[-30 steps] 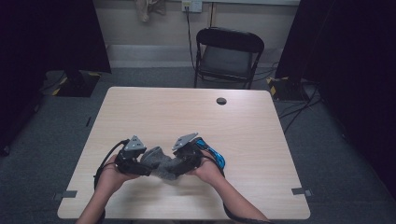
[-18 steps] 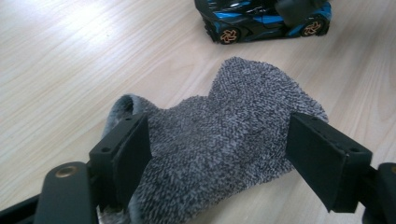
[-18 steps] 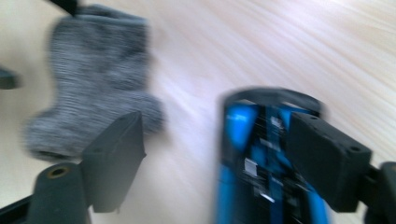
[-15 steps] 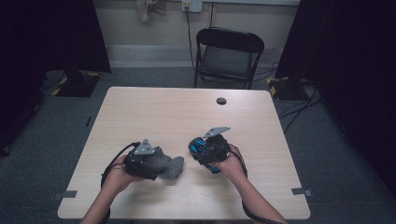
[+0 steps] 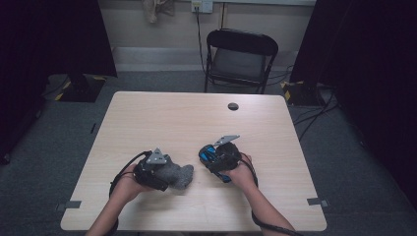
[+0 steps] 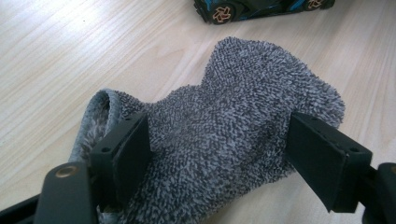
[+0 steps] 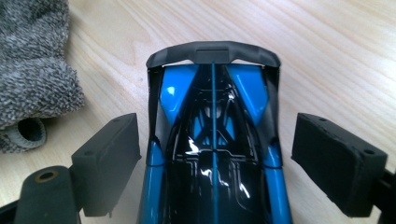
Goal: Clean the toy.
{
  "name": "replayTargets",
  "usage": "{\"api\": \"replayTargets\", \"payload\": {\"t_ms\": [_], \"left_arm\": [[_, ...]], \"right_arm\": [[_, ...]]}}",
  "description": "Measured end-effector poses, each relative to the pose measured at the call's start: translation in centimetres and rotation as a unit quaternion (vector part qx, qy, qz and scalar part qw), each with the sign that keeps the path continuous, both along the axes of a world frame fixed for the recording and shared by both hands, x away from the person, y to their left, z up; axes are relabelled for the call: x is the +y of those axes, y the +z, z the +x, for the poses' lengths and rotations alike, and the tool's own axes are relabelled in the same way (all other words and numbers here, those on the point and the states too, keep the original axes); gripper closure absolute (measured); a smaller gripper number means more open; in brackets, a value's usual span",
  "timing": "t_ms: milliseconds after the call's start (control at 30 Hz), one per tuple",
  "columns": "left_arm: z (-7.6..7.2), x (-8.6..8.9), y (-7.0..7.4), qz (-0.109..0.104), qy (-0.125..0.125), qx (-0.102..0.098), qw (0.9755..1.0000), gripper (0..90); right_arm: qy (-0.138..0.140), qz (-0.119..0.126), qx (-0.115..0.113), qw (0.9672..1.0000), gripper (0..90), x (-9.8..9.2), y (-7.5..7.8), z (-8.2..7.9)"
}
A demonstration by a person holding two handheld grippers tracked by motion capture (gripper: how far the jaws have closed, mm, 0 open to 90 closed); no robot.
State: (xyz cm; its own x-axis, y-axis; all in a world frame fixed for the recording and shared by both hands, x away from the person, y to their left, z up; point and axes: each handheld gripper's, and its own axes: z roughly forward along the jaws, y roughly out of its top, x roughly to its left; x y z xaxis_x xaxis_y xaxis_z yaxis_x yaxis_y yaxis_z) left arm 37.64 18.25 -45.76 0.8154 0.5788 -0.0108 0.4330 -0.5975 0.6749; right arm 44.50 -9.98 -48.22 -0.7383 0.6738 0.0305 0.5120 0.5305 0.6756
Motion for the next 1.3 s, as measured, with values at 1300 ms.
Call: {"api": "replayTargets", "payload": {"t_ms": [1300], "left_arm": [[0.3, -0.4, -1.3, 0.021, -0.024, 0.007, 0.9995, 17.4]], "right_arm": [[0.012, -0.003, -0.013, 0.9998, 25.4, -0.6, -1.3, -0.7]]}}
